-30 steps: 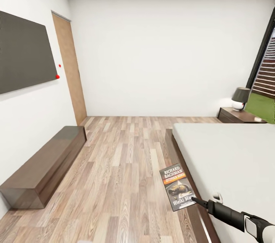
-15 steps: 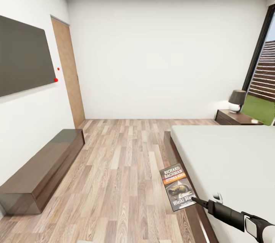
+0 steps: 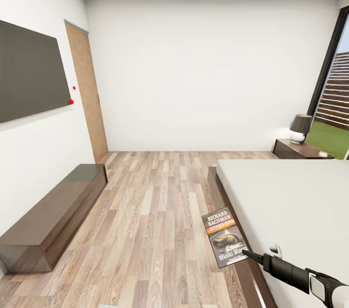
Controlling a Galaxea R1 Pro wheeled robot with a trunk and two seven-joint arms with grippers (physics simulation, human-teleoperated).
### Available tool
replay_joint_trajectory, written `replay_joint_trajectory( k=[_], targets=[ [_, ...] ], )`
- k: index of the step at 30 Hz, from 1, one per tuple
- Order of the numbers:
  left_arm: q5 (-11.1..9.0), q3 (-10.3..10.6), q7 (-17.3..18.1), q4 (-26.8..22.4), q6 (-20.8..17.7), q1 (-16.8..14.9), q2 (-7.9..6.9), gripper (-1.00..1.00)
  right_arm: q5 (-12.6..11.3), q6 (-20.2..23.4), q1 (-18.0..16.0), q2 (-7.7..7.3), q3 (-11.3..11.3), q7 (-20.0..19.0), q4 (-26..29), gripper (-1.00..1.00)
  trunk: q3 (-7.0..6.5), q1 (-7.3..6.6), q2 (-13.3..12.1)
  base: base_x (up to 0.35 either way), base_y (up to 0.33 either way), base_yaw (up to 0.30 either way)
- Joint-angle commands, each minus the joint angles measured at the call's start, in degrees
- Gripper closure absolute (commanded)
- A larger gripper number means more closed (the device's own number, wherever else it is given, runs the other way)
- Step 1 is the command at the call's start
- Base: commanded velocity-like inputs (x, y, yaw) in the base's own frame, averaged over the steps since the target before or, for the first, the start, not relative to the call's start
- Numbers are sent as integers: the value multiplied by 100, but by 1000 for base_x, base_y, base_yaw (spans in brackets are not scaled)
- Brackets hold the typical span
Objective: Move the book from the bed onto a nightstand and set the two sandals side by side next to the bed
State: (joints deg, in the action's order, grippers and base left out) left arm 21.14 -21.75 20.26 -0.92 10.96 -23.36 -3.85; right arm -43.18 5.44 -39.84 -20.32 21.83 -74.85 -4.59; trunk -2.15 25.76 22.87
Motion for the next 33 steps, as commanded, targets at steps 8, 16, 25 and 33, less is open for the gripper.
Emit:
replay_joint_trajectory(
  k=[8,16,25,33],
  targets=[
    [39,-64,13,4,90,-2,-2,-100,-59,64,-5,19,44,165,-15,100,2,2,5,186,0,0],
    [39,-66,13,4,99,-2,-2,-100,-59,71,-6,35,49,1037,-15,100,2,2,5,329,0,0],
    [19,-70,21,4,99,-2,-2,-100,-59,59,-6,45,49,1513,-15,100,2,2,5,333,0,0],
    [-164,-72,5,-13,89,-2,15,-100,-59,46,-6,50,49,1929,-15,100,2,2,5,334,0,0]
  ],
)
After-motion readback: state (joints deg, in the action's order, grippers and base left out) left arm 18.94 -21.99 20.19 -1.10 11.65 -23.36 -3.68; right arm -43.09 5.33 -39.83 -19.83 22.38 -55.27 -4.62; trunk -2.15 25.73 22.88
